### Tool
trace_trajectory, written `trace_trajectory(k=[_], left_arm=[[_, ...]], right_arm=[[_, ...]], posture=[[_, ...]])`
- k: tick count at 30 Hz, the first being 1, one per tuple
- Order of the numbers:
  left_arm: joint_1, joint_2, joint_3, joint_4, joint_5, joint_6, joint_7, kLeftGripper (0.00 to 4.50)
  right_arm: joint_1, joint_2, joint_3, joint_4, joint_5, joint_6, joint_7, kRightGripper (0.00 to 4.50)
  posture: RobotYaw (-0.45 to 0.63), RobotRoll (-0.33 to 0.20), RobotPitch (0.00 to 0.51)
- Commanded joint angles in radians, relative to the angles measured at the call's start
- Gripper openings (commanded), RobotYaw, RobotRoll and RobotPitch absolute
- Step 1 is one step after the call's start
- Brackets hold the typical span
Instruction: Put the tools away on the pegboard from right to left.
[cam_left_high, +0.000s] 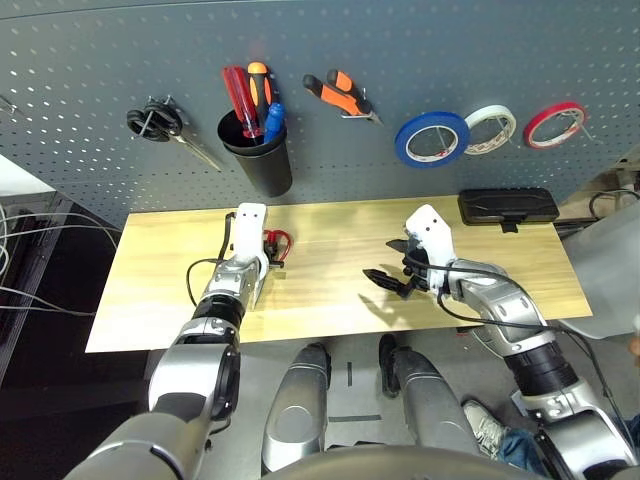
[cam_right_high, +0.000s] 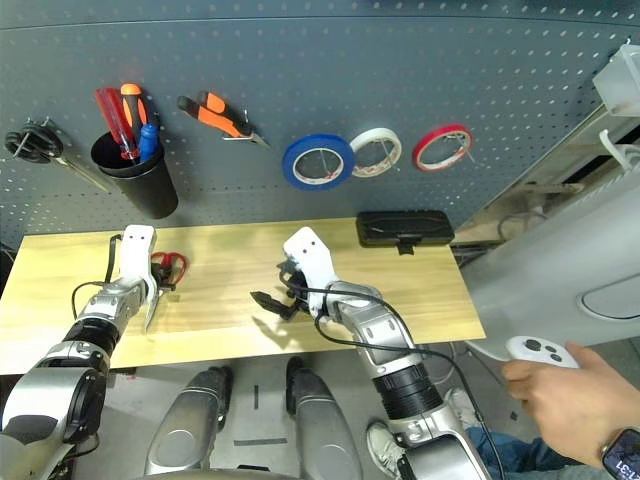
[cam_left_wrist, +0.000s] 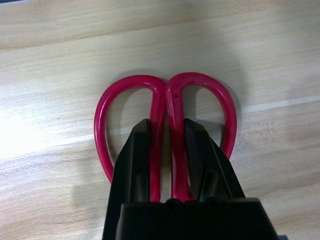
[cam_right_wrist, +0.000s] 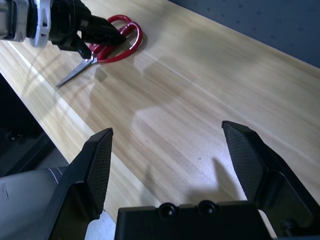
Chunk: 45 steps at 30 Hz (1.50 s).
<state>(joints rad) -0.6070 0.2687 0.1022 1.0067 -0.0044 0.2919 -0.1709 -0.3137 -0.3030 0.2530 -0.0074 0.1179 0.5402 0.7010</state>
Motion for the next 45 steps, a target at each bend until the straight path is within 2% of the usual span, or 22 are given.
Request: trace_trajectory(k=[1, 9, 13, 16, 18, 22, 26, 30, 38, 41, 45], left_arm=[[0.115, -0.021, -0.019, -0.049, 0.005, -0.029, -0.012, 0.73], [0.458, -0.008, 0.003, -0.586, 0.002, -0.208, 0.016, 0.63], [0.569, 0.005, 0.019, -0.766, 0.013, -0.321, 0.038, 0.61], [0.611, 0.017, 0.046, -0.851, 0.028, -0.449, 0.074, 0.54], [0.621, 0.020, 0.059, -0.875, 0.031, -0.517, 0.088, 0.04], [0.636, 0.032, 0.085, -0.922, 0.070, -0.675, 0.138, 0.04], [0.635, 0.037, 0.096, -0.917, 0.075, -0.686, 0.149, 0.04], [0.625, 0.040, 0.081, -0.866, 0.075, -0.622, 0.134, 0.04], [0.532, 0.028, 0.078, -0.703, 0.048, -0.371, 0.129, 0.04], [0.477, 0.029, 0.080, -0.624, 0.035, -0.295, 0.127, 0.66], [0.411, 0.023, 0.090, -0.544, 0.008, -0.196, 0.124, 2.02]], right_arm=[[-0.006, 0.004, 0.003, -0.014, 0.006, -0.007, -0.005, 4.50], [-0.041, 0.021, 0.003, -0.045, 0.018, -0.033, 0.002, 4.50], [-0.068, 0.044, 0.010, -0.043, 0.025, -0.061, 0.011, 4.50], [-0.092, 0.060, 0.018, -0.031, 0.032, -0.083, 0.028, 4.50], [-0.102, 0.066, 0.024, -0.031, 0.037, -0.093, 0.038, 4.50], [-0.126, 0.081, 0.033, -0.041, 0.048, -0.105, 0.059, 4.50], [-0.147, 0.089, 0.035, -0.033, 0.048, -0.106, 0.065, 4.50], [-0.150, 0.083, 0.034, -0.019, 0.044, -0.110, 0.066, 4.50], [-0.128, 0.077, 0.029, 0.007, 0.031, -0.087, 0.025, 4.50], [-0.126, 0.077, 0.036, 0.016, 0.028, -0.093, 0.016, 4.50], [-0.119, 0.076, 0.042, 0.019, 0.028, -0.091, 0.010, 4.50]], posture=[[0.08, 0.000, 0.248], [0.11, 0.000, 0.244], [0.13, 0.000, 0.245], [0.15, 0.000, 0.245], [0.16, 0.000, 0.244], [0.16, 0.000, 0.242], [0.17, 0.000, 0.240], [0.16, 0.000, 0.239], [0.16, 0.000, 0.244], [0.16, 0.000, 0.248], [0.15, 0.000, 0.251]])
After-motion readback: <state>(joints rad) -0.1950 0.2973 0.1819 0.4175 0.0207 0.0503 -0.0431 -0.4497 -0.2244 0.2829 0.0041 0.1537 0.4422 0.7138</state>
